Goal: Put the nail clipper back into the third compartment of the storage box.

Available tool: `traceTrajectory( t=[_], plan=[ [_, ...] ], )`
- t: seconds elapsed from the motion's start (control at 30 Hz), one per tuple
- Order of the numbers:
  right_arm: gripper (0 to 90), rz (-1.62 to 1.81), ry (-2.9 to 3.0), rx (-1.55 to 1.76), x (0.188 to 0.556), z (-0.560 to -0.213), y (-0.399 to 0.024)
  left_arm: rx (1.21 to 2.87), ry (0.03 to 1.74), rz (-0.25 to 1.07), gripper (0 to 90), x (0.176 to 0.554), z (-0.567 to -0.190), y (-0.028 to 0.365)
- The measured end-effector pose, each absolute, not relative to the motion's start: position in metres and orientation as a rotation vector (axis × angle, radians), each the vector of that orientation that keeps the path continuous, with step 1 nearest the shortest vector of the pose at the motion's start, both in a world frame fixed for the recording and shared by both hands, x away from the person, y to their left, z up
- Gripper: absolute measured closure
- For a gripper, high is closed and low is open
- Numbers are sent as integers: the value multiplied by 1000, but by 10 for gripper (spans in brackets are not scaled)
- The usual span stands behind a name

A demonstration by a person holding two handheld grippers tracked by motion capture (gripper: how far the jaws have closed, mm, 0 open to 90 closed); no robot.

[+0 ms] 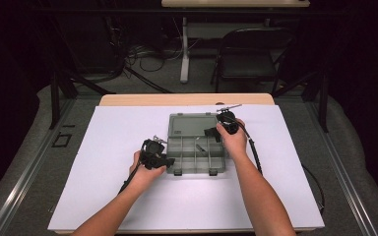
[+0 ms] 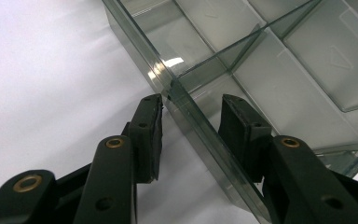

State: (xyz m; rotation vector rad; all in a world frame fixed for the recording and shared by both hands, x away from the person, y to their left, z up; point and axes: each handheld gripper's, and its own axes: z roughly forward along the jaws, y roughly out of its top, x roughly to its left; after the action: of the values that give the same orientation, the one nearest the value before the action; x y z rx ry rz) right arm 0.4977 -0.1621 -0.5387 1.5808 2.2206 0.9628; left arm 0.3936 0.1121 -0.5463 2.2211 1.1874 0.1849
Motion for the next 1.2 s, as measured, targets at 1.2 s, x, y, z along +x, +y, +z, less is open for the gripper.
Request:
traceTrajectory(
  t=[1.2],
  plan=[
    [146, 1010, 2220, 1712, 505, -549, -160, 2228, 1195, 249, 599, 389, -548, 107]
  ],
)
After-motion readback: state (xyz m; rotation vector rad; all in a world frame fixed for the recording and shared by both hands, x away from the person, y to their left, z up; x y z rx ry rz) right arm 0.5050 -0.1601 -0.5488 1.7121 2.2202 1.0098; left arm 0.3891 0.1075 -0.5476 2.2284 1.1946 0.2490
